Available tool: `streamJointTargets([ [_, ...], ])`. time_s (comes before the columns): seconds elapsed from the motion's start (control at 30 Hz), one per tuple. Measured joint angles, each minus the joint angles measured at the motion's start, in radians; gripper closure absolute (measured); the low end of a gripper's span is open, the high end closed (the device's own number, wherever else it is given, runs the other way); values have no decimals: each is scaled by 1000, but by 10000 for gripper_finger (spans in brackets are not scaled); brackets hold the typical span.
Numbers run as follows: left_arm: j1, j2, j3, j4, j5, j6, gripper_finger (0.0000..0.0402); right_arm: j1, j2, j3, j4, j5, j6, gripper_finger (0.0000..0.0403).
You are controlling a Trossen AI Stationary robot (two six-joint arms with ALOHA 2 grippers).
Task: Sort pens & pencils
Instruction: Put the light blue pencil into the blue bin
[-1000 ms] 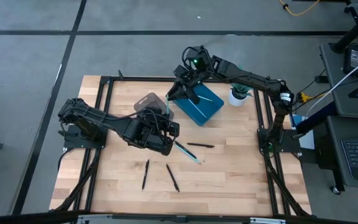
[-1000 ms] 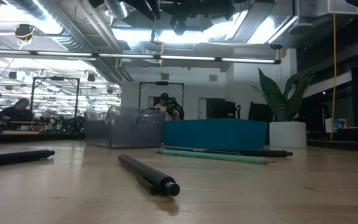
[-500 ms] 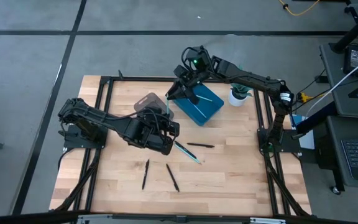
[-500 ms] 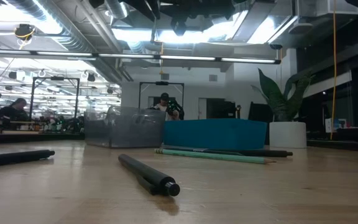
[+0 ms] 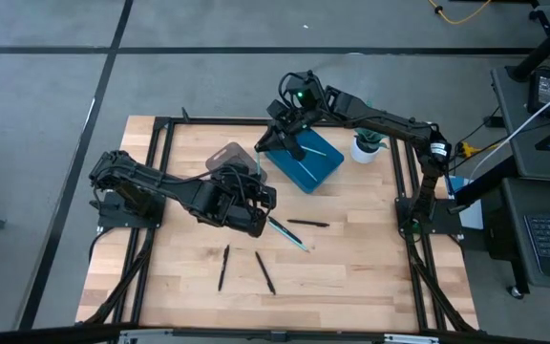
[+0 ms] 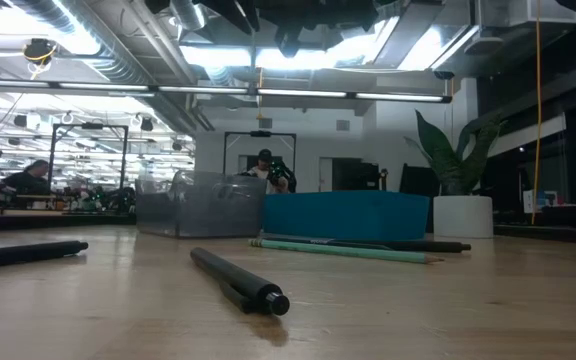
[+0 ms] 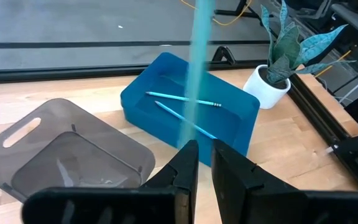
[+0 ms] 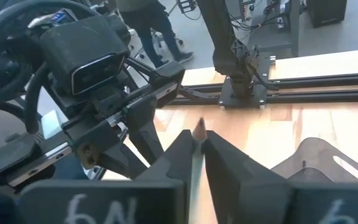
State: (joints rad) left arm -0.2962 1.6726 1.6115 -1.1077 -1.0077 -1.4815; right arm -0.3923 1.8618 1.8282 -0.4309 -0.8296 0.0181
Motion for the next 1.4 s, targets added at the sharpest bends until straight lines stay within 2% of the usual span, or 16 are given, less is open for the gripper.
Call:
streamJointTargets([
  [0.13, 2, 0, 0, 0, 4, 0, 363, 0, 0, 0, 0, 0, -1, 382],
  [0.97, 1, 0, 0, -10, 6, 2, 363, -5, 0, 0, -20, 12, 6, 383],
  [1.4, 2, 0, 0, -104, 7, -8, 363, -46, 0, 0, -29, 52, 2, 383],
])
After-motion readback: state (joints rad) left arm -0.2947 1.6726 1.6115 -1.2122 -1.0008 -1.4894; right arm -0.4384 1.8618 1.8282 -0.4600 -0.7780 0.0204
